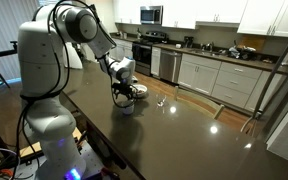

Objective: Slide the white mug to the right, pour the contents in the white mug into the bowl

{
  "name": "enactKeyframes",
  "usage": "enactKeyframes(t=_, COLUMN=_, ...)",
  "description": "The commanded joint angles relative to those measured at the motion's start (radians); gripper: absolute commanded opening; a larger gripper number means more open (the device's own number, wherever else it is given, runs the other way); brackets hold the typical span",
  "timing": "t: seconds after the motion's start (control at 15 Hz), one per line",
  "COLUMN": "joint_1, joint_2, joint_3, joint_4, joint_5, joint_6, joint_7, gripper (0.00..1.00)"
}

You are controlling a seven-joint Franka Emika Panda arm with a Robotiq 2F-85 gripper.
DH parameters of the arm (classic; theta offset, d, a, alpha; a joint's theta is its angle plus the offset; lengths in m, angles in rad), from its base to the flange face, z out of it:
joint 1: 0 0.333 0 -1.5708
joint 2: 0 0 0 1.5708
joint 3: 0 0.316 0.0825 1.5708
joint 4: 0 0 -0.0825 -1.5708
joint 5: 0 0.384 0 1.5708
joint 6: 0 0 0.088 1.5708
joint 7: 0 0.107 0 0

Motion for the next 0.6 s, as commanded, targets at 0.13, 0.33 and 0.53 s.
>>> enactKeyframes(t=0.13, joint_1=-0.007, joint_2=-0.009, joint_3=-0.027, joint_4=-0.026, joint_5=-0.118, joint_6=0.034, joint_7=0.02, gripper=1.0)
enactKeyframes(t=0.33, joint_1=-0.008, joint_2=-0.009, joint_3=-0.043, joint_4=-0.022, joint_5=-0.165, joint_6=0.036, joint_7=0.032, gripper=1.0)
enactKeyframes(t=0.53, joint_1=-0.011, joint_2=-0.007, joint_3=-0.058, joint_4=-0.019, joint_5=-0.196, joint_6=0.034, joint_7=0.039, gripper=1.0)
